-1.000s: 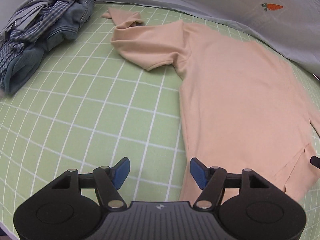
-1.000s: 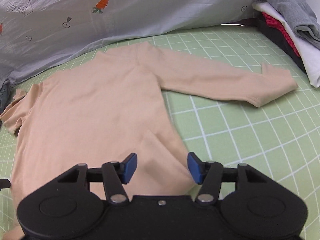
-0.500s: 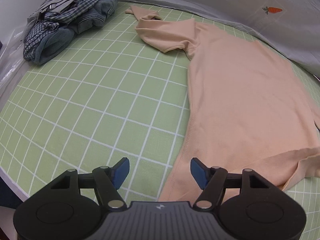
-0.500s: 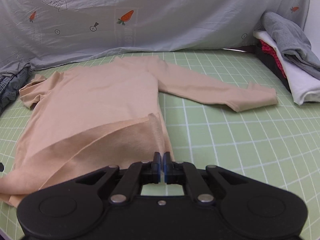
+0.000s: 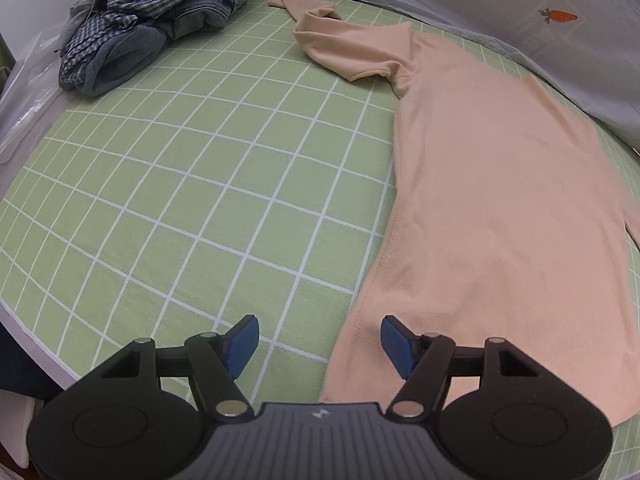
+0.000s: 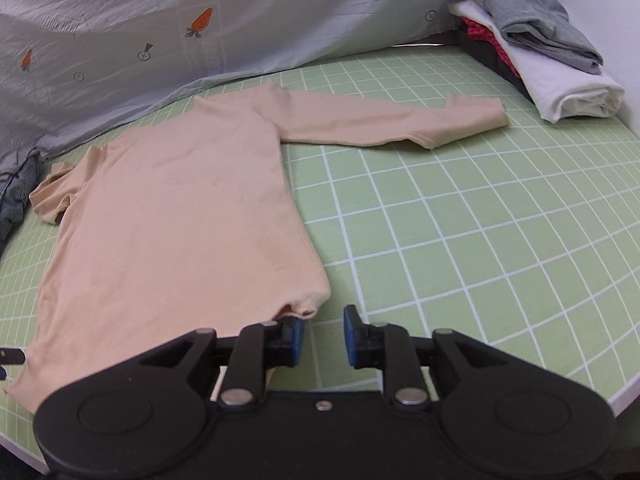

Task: Fold clothes
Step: 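Pull the shirt hem with the right gripper to straighten the body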

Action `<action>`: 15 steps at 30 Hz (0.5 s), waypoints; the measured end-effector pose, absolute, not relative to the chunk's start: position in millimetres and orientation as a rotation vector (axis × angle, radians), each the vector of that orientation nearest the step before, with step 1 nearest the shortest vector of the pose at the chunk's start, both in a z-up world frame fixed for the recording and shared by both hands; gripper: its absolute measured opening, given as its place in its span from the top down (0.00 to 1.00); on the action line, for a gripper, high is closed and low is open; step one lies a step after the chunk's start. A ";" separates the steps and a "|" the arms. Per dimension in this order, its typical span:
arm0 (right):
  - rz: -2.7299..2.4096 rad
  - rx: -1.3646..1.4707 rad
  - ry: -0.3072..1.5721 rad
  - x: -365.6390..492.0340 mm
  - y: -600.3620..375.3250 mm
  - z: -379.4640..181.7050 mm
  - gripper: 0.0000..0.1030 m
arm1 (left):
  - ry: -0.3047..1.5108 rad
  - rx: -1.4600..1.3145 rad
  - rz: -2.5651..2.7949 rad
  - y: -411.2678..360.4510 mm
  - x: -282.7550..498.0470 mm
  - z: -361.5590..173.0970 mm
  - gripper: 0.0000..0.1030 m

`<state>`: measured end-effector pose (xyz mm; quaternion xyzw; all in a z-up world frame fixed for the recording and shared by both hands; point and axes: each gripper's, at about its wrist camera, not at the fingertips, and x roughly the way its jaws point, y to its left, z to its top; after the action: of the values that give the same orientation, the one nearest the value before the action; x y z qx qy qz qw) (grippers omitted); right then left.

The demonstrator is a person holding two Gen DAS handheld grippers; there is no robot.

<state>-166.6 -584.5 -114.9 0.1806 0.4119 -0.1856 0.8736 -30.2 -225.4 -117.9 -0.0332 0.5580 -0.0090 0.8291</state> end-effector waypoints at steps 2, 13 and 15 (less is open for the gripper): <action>-0.408 0.413 0.855 -168.7 -587.1 -115.6 0.61 | 1.184 -0.078 -0.023 -225.6 -32.3 -119.1 0.34; -0.461 0.514 0.800 -179.2 -598.7 -111.6 0.47 | 1.179 -0.120 -0.042 -226.6 -43.9 -125.8 0.95; -0.438 0.491 0.804 -179.1 -597.0 -110.3 0.45 | 1.178 -0.127 -0.046 -226.8 -46.0 -127.0 0.95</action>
<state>-179.1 -597.0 -110.3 0.2344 0.3843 -0.2094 0.8681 -46.0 -226.8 -127.0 -0.0600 0.5553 -0.0216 0.8292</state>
